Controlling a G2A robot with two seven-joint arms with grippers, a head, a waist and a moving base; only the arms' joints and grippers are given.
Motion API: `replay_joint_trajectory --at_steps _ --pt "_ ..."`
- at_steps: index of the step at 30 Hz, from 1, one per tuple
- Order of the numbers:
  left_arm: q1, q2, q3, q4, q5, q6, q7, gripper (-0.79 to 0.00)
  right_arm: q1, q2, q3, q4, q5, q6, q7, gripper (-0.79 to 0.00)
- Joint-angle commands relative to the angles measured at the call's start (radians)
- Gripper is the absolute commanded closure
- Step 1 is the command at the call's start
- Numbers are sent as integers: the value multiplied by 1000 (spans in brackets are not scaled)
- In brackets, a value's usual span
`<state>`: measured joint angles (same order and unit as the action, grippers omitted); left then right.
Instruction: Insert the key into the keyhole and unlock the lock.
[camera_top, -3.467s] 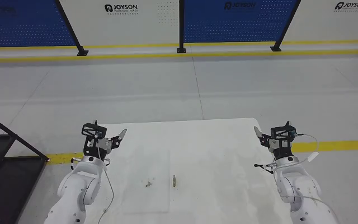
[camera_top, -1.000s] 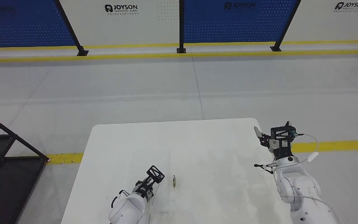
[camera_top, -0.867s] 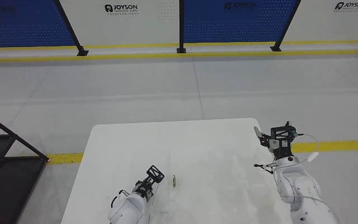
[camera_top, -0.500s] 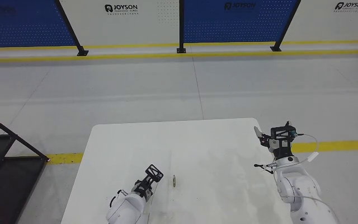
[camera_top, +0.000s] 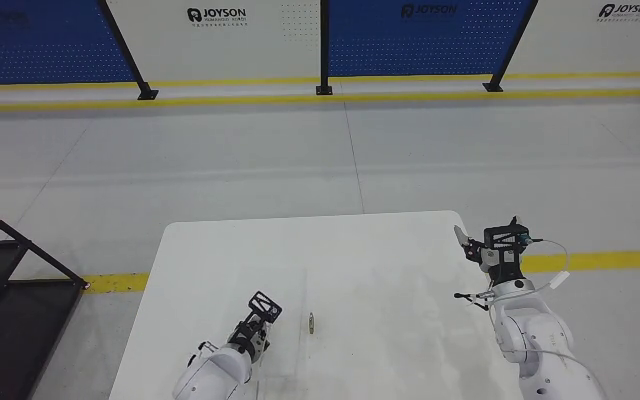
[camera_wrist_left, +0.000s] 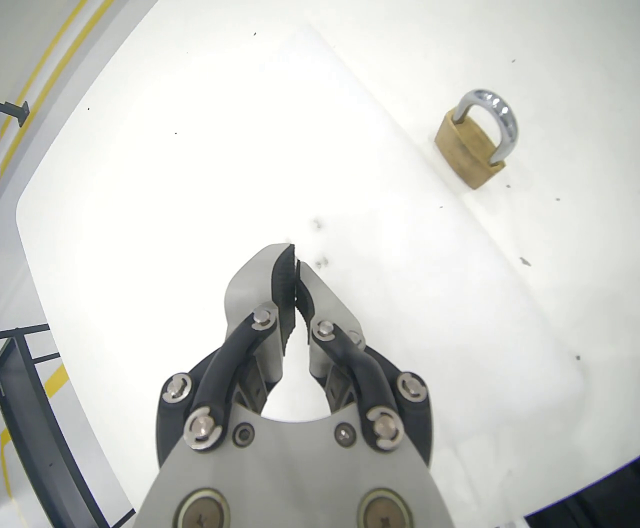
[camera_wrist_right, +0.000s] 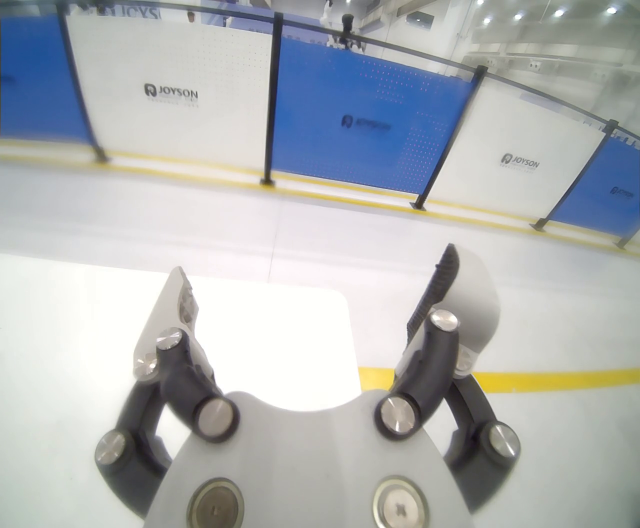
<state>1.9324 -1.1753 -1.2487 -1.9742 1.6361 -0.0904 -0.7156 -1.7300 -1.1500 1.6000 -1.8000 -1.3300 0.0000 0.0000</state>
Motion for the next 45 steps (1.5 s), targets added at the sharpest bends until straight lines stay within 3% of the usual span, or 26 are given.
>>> replay_joint_trajectory --at_steps 1,9,14,17,21,26,31,39,45 --pt "4 1 -11 0 -36 -18 -6 0 0 0 0 0 0 0 0 -785" --pt "9 4 -94 6 -181 -26 32 0 0 0 0 0 0 0 0 -785" --pt "51 11 -188 -43 -323 -76 169 0 0 0 0 0 0 0 0 -785" --pt "93 16 -269 -84 -454 -166 300 0 0 0 0 0 0 0 0 -785" --pt "130 27 -369 -82 -581 -352 440 0 0 0 0 0 0 0 0 -785" --pt "101 36 -434 -12 -762 -560 547 0 0 0 0 0 0 0 0 -785" --pt "71 40 -454 43 -836 -668 616 0 -17 1 -17 -7 -56 -11 11 -785" --pt "64 42 -454 55 -828 -692 625 0 -164 -9 -222 -89 -269 -51 -18 -785" --pt "64 42 -454 55 -828 -692 625 0 -180 -23 -435 -57 -430 -84 -43 -785"
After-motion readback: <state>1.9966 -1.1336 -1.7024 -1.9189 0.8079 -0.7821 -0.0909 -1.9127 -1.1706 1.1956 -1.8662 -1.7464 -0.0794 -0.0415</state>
